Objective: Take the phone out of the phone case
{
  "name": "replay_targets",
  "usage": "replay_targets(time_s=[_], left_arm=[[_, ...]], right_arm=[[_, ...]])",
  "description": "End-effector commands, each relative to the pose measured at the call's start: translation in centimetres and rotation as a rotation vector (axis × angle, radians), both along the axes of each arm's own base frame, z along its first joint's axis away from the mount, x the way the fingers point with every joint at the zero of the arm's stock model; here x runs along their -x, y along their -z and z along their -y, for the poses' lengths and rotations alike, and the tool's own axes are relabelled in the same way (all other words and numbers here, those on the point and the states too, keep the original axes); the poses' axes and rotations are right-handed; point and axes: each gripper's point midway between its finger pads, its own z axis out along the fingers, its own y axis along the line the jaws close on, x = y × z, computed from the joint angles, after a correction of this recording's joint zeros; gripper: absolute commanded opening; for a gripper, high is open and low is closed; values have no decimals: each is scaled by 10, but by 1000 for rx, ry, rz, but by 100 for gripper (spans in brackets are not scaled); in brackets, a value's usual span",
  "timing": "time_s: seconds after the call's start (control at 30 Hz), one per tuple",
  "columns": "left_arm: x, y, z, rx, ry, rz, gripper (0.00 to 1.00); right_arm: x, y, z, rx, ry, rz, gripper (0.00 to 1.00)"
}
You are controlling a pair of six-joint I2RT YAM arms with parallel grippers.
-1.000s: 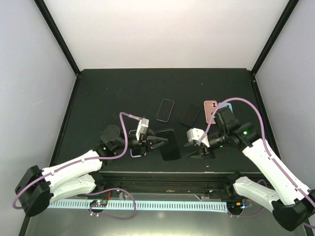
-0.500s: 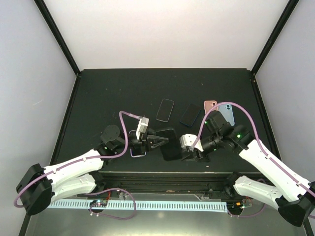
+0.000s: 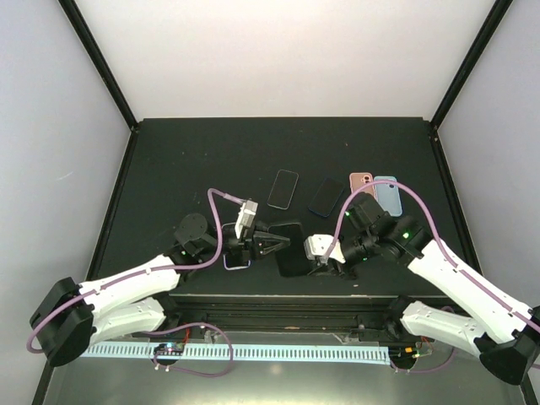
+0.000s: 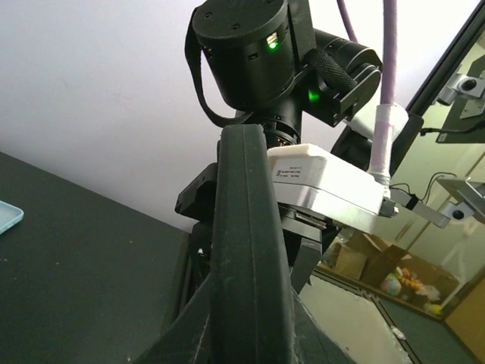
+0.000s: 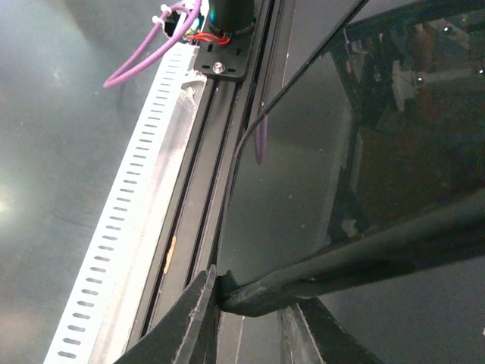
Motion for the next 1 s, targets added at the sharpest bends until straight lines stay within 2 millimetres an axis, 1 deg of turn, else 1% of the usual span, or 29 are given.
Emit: replay_targets(time_s=[0.0,0.2,0.47,0.7,0.83,0.97], left_arm=[[-2,-51,1,114,25,-7,2],[-2,-46,5,108,58,-63,2],[-1,-38,6,119,86,-120,2],[-1,-39,9,124,108,-131,2],[0,-39,10,124,120,-137,2],[2,-39,8,126,131,-138,2]], right_arm=[[-6,-9,-3,-15,-45,170,22],[-14,-20,-6,-35,-39,238,22],[-20,-17,-6,-23,-42,293,22],[-26,-18,-5,-12,-40,337,23],[-32,-17,-7,-8,-22,348,23],[-44,-16,-12,0,29,360,20]])
